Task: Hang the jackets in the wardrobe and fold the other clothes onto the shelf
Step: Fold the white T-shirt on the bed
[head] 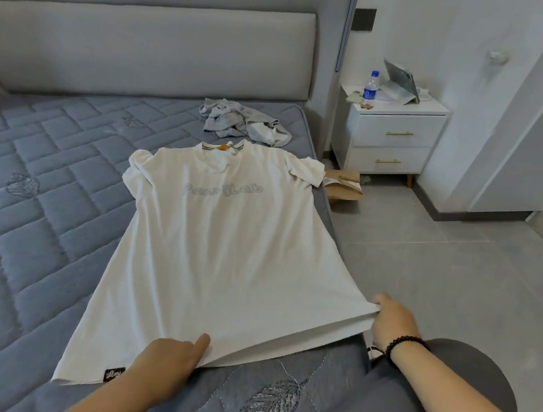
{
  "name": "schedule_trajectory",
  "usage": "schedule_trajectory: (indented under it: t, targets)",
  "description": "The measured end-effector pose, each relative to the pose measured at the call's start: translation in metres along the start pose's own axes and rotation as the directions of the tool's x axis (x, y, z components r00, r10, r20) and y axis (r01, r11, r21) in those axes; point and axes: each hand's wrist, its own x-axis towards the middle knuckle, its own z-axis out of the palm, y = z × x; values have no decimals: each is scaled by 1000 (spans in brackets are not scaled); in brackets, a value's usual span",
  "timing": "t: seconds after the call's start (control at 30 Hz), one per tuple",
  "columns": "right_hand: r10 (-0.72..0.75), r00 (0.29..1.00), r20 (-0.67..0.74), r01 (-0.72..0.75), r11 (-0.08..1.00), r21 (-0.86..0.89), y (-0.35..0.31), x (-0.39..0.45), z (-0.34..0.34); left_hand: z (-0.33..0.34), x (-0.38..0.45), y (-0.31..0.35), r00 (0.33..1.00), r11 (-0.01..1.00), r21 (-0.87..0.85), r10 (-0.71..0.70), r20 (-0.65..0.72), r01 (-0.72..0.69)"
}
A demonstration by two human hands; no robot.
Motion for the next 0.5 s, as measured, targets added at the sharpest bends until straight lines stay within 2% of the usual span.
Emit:
schedule_trajectory:
  t: [0.03, 0.1, 0.17, 0.27, 0.33, 0.5]
  targets:
    - [-7, 1000, 17, 10, 983, -183, 3, -2, 0, 0, 0, -1, 1000, 1000, -22, -3, 9, 3]
    - [-9, 998, 69, 42, 865, -499, 4, -9, 2, -1, -1, -4, 1000, 999, -32, 16, -2, -16]
    - [14, 992, 126, 71, 761, -645, 7, -12, 6, -3, -1, -6, 999, 999, -5, 54, -1, -54]
    - [3, 973, 229, 167, 676, -717, 9, -12, 9, 3, -3, -4, 996, 995, -49, 86, 17, -85]
    - [2, 951, 310, 233, 654, -720, 11, -11, 11, 4, -4, -5, 995, 986, -140, 95, 37, -89]
    - [62, 935, 350, 161, 805, -570, 19, -10, 17, -18, 15, -8, 988, 919, -365, 151, -23, -149]
